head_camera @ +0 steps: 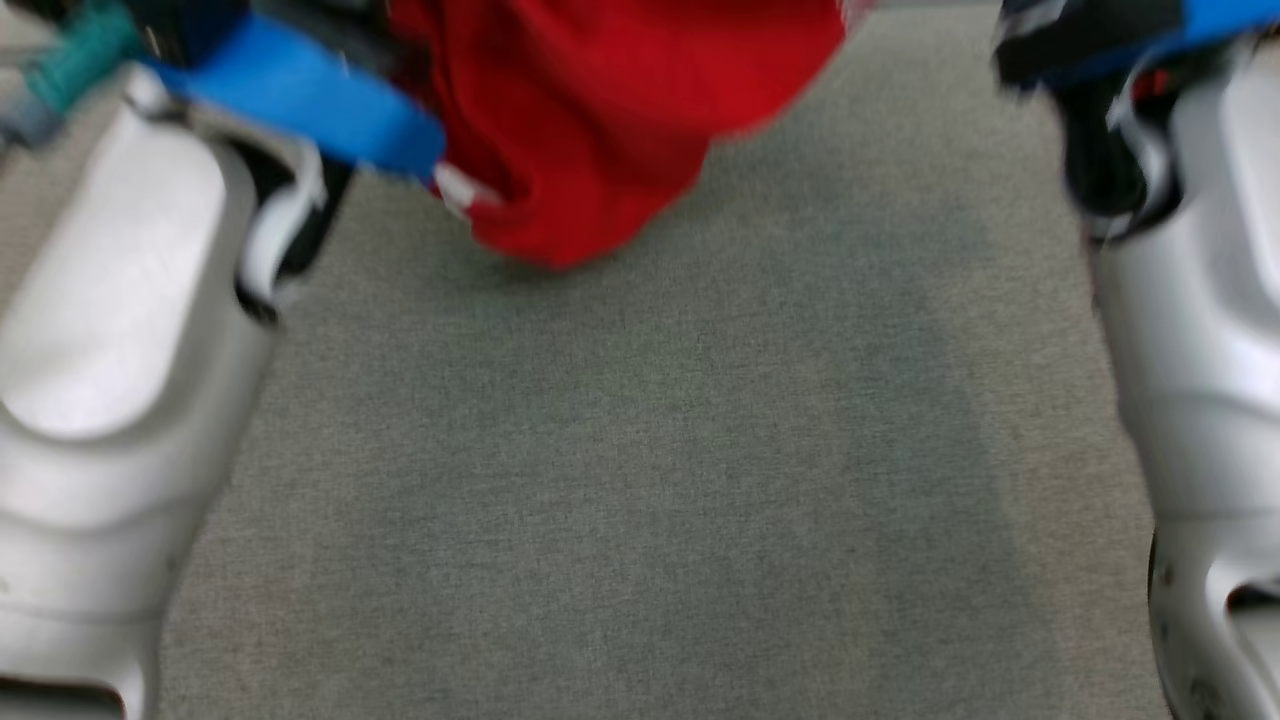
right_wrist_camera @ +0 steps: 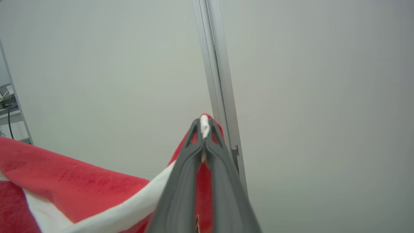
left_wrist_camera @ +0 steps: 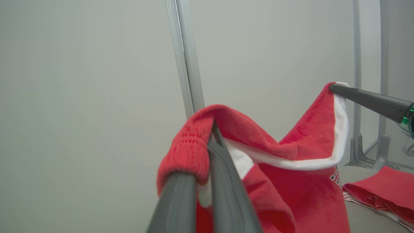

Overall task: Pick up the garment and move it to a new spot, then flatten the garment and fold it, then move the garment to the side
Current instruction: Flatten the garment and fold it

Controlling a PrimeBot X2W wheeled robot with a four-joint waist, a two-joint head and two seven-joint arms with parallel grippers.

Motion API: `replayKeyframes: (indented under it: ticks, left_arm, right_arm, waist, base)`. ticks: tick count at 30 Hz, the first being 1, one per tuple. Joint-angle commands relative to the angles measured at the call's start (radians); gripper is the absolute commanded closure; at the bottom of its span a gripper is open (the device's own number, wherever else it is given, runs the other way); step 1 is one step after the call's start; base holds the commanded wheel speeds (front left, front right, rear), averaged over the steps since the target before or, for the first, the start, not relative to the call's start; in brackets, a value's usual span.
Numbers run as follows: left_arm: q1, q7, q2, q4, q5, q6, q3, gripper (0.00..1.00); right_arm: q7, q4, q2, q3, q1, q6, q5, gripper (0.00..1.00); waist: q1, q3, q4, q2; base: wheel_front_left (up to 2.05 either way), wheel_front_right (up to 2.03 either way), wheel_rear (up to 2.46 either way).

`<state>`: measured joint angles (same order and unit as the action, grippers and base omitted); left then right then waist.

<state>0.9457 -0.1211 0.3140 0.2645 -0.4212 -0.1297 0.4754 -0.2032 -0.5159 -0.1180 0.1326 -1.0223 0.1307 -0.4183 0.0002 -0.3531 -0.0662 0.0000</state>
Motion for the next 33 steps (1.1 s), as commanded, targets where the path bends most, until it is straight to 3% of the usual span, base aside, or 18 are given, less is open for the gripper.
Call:
replayKeyframes:
  ticks: [1,8,16,20,25,33]
  left_arm:
    - [0.123,0.006,0.015,0.026,0.008,-0.001,0.022,1.0]
    - [0.466,-0.027,-0.002,0.177,-0.038,-0.001,0.089,1.0]
    - [0.585,-0.096,-0.036,0.308,-0.099,-0.001,0.179,1.0]
    - [0.523,-0.125,-0.024,0.352,-0.141,-0.001,0.202,1.0]
    - [0.363,-0.143,-0.014,0.357,-0.173,-0.001,0.2,1.0]
    - [-0.044,-0.144,-0.014,0.188,-0.147,0.035,0.112,1.0]
  right_arm:
    - [-0.001,-0.038,-0.004,-0.015,-0.115,0.0,-0.017,1.0]
    - [-0.02,-0.204,-0.016,-0.072,-0.419,0.0,-0.07,1.0]
    - [-0.052,-0.294,-0.027,-0.007,-0.496,0.0,-0.104,1.0]
    - [-0.062,-0.297,-0.027,0.035,-0.416,0.0,-0.136,1.0]
    - [-0.062,-0.214,-0.019,0.042,-0.248,0.0,-0.155,1.0]
    - [-0.062,-0.045,-0.025,0.044,0.116,0.0,-0.153,1.0]
  waist:
    - [-0.0002,-0.057,0.02,0.0]
    - [-0.0002,-0.131,0.017,0.0]
    - [-0.0002,-0.163,0.018,0.0]
    - [-0.0002,-0.172,0.012,0.0]
    - [-0.0002,-0.16,0.009,0.0]
    - [-0.0002,-0.07,0.005,0.0]
  base:
    - [0.0,0.0,0.0]
    - [0.0,0.0,0.0]
    - [0.0,0.0,0.0]
    - [0.0,0.0,0.0]
    - [0.0,0.0,0.0]
    - [0.0,0.0,0.0]
